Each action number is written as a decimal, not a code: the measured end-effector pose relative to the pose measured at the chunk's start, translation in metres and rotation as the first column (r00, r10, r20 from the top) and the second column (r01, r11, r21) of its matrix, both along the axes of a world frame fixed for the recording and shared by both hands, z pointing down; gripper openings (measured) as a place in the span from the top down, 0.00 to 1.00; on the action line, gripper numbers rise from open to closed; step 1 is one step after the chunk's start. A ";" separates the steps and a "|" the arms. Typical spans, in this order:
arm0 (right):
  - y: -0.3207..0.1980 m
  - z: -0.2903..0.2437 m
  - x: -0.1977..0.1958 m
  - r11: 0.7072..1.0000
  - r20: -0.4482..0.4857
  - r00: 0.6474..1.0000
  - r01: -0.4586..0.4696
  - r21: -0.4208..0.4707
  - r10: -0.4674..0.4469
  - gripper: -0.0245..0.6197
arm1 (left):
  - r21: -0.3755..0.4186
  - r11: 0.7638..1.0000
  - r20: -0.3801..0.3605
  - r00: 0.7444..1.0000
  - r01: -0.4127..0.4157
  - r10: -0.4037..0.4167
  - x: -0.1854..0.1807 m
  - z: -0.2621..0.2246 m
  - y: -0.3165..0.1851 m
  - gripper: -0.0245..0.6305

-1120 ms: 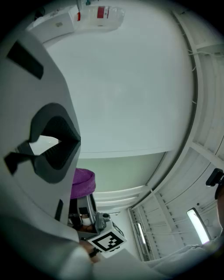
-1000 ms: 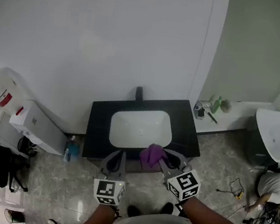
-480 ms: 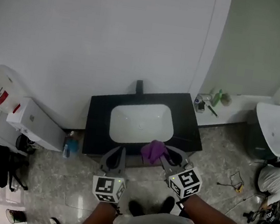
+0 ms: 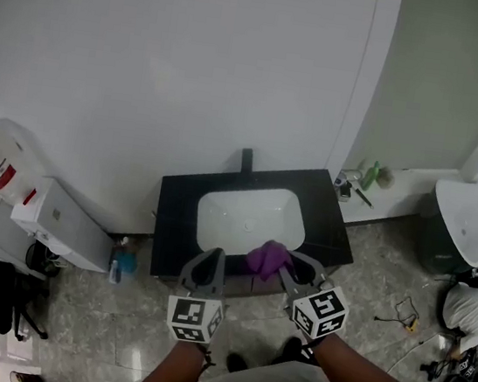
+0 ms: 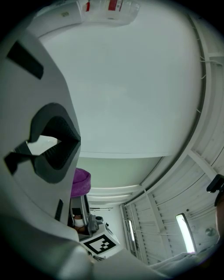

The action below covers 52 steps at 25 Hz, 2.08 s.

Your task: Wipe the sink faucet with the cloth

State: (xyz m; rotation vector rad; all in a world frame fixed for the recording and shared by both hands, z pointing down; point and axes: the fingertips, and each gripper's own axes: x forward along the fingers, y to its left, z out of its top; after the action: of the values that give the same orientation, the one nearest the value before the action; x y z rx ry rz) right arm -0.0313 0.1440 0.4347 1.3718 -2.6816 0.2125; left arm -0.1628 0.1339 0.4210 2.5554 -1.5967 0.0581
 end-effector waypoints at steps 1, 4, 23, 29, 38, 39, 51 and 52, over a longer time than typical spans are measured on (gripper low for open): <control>-0.003 0.001 -0.001 1.000 -0.002 1.000 0.000 -0.005 0.000 0.88 | -0.003 1.000 -0.009 1.000 -0.001 0.001 -0.001 0.000 -0.004 0.95; -0.025 0.009 0.006 1.000 -0.010 1.000 -0.004 -0.025 0.004 0.88 | 0.001 1.000 -0.018 1.000 -0.005 0.005 0.005 0.002 -0.023 0.95; -0.326 0.069 0.043 0.972 0.016 0.983 0.184 -0.146 -0.183 0.88 | -0.114 0.987 0.059 0.993 0.110 -0.104 0.078 0.073 -0.290 0.95; -0.394 0.100 0.011 0.962 -0.012 0.976 0.213 -0.171 -0.218 0.88 | -0.164 0.974 0.049 0.988 0.155 -0.149 0.045 0.109 -0.340 0.95; -0.515 0.156 -0.056 0.950 -0.142 0.958 0.212 -0.230 -0.248 0.88 | -0.242 0.960 0.031 0.990 0.142 -0.139 0.007 0.152 -0.390 0.95; -0.515 0.164 -0.062 0.943 -0.141 0.957 0.212 -0.256 -0.254 0.88 | -0.250 0.958 0.027 0.990 0.142 -0.139 0.003 0.156 -0.393 0.95; -0.484 0.149 -0.063 0.938 -0.095 0.964 0.214 -0.273 -0.248 0.88 | -0.277 0.954 0.014 0.993 0.117 -0.118 -0.010 0.161 -0.404 0.95; -0.504 0.153 -0.062 0.941 -0.109 0.970 0.181 -0.284 -0.219 0.88 | -0.280 0.953 0.017 0.993 0.115 -0.115 -0.010 0.161 -0.404 0.95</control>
State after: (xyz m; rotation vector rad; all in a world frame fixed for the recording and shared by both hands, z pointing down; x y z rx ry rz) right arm -0.0932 -0.3599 0.5872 0.9882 -2.5379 0.4300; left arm -0.1732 -0.2706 0.5820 2.2455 -1.6048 0.2541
